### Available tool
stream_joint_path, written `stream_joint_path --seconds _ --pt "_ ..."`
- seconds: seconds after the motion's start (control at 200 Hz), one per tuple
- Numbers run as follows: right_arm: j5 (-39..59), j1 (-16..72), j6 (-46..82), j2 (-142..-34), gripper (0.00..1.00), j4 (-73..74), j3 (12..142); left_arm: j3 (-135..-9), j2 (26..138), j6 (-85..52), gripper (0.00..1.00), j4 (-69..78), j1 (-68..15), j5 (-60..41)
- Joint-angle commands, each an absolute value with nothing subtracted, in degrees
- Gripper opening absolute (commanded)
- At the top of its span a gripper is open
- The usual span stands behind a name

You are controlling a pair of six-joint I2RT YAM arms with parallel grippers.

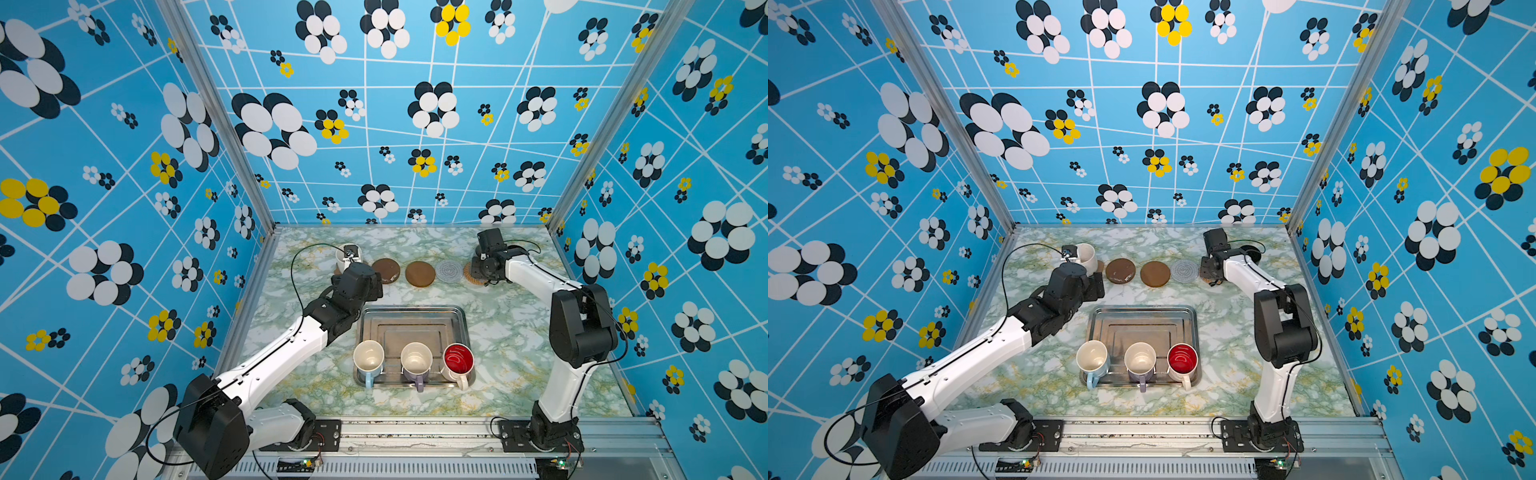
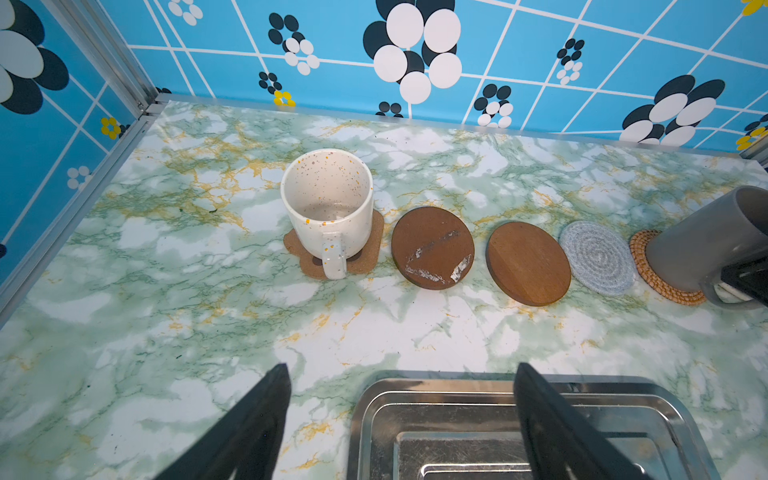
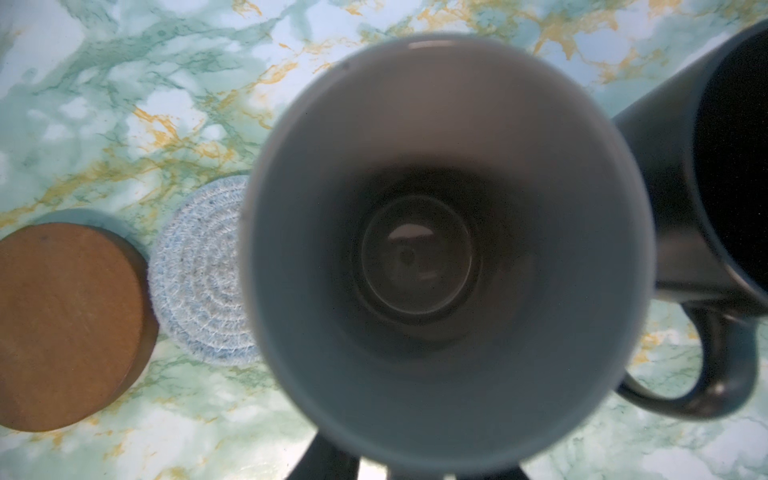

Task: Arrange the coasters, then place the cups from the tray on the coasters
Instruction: 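Lower the grey mug onto the rattan coaster beside the black mug, then open the right gripper and raise it off the grey mug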

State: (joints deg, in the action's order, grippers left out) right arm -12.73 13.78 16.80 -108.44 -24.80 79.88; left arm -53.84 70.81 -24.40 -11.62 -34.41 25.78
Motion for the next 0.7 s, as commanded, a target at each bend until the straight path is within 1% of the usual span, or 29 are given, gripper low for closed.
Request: stream_joint_path --seconds 0.0,0.115,0.19,0.44,0.585,0.695 --pt "-12.5 13.4 17.4 -106.2 0.43 -24.3 80.3 -54.6 69.9 -23.7 0.85 -12.4 -34.2 26.7" --pt "-12.3 13.4 17.6 -105.1 0.52 -24.3 79.8 -54.4 69.5 -23.8 0.85 -12.3 -34.2 26.8" --pt "-11.9 13.4 17.7 -104.1 0.55 -24.6 79.5 -54.3 69.4 -23.8 0.85 -12.4 -34.2 26.8" --pt "-11.0 13.4 18.6 -97.7 0.61 -25.4 76.6 -53.8 69.0 -23.8 0.85 -11.8 -34.2 26.8" --pt "-8.4 13.8 20.7 -91.2 0.62 -23.7 73.4 -53.7 69.3 -23.7 0.85 -11.4 -34.2 26.6" --pt "-8.3 15.2 22.2 -86.4 0.62 -21.9 71.7 -53.9 69.7 -24.0 0.85 -11.4 -34.2 26.1"
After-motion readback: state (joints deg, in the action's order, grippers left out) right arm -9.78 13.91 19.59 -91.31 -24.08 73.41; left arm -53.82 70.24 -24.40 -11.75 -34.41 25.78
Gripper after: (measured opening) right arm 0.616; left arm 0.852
